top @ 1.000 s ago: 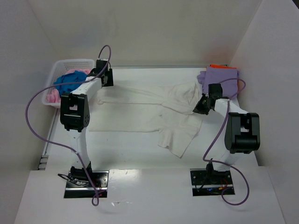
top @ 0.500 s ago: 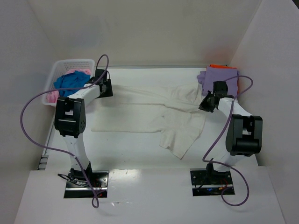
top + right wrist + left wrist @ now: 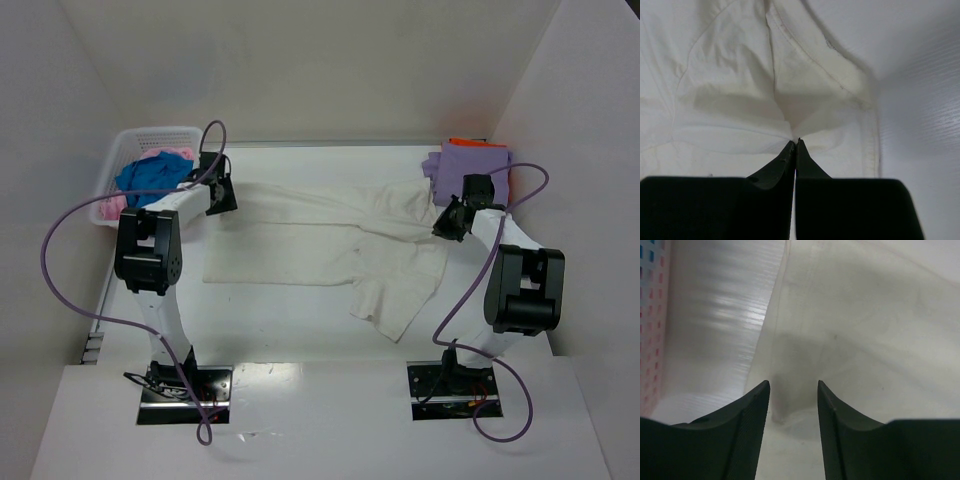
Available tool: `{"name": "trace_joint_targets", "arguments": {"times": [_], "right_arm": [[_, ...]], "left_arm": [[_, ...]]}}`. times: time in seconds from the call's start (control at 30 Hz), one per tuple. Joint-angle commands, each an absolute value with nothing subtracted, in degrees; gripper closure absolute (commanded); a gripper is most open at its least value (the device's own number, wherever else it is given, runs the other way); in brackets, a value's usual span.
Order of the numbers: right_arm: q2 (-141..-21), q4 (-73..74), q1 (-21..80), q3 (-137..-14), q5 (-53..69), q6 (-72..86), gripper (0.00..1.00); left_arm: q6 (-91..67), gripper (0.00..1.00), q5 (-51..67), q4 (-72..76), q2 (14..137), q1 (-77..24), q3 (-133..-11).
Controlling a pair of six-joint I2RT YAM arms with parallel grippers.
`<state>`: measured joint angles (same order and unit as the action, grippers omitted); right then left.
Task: Fold and stack the t-shirts
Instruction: Fold the flattened tshirt in 1/3 of the way
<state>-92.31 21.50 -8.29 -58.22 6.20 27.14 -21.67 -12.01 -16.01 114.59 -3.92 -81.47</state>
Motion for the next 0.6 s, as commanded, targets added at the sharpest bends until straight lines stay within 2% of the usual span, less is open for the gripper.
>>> {"name": "trace_joint_targets", "arguments": {"times": [0.0,0.37,0.57], "right_arm": [[-91.85,21.88,-8.70,-60.64,5.71,26.28,1.00],[-91.32,22.41,-8.70,-60.64,3.16,25.75,1.00],[-91.32,22.41,-8.70,-60.64,3.16,25.75,1.00]], "left_arm": [[-25.49,0.50,-10.81,-14.42,113.21,-3.96,-78.50],[-27.69,0.58,-10.72,-12.92,115.66,-1.32,-80.59],[-27.16,0.74,-10.72,-13.45,116.71,-1.32,-81.21]]}}
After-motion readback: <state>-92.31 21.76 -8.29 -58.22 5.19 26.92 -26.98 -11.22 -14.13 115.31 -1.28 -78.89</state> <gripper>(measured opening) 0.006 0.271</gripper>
